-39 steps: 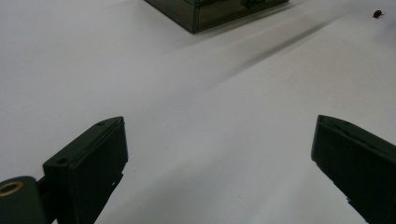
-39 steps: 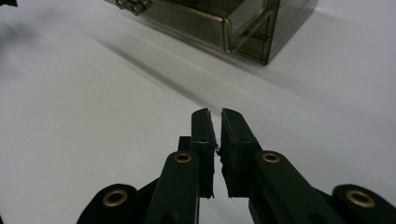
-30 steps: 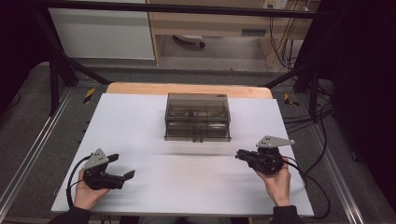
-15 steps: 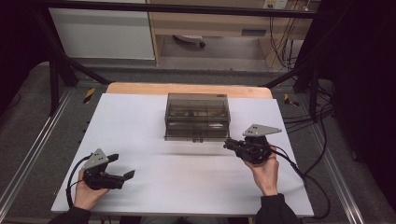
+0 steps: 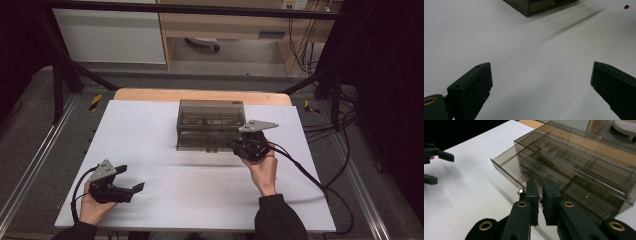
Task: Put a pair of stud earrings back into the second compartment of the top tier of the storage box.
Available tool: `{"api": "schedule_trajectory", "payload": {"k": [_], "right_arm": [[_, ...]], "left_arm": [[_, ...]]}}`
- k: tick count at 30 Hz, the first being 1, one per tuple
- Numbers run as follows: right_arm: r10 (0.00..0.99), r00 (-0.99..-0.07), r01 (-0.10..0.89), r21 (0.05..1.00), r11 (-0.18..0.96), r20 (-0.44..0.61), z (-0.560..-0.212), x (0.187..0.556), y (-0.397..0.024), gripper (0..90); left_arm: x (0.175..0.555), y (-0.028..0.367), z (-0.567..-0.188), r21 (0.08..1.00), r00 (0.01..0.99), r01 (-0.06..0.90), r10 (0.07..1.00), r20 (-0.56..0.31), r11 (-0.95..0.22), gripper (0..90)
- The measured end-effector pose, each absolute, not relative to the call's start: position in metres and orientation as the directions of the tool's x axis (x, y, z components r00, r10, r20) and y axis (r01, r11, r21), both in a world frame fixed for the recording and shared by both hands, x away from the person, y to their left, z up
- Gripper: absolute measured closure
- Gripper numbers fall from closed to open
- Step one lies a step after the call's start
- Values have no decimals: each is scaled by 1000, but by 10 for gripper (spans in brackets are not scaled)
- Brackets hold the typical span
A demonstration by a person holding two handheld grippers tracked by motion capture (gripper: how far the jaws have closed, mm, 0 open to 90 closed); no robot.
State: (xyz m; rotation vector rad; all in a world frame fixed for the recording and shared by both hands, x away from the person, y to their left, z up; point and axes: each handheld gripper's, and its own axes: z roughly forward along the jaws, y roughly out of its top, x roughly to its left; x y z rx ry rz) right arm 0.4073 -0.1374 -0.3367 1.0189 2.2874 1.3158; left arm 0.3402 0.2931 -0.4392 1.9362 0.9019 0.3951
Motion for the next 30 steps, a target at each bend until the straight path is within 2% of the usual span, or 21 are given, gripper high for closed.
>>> {"api": "schedule_trajectory", "payload": {"k": [11, 28, 30], "right_arm": [[736, -673, 446, 834, 326, 73, -350, 434, -115, 843], [748, -658, 483, 810, 332, 85, -370, 449, -104, 831], [749, -657, 485, 809, 333, 86, -371, 450, -103, 806]], "left_arm": [[341, 293, -439, 854, 678, 430, 729, -89, -295, 35], [340, 293, -440, 852, 679, 430, 729, -88, -298, 34], [340, 293, -439, 853, 679, 430, 729, -88, -297, 35]]}}
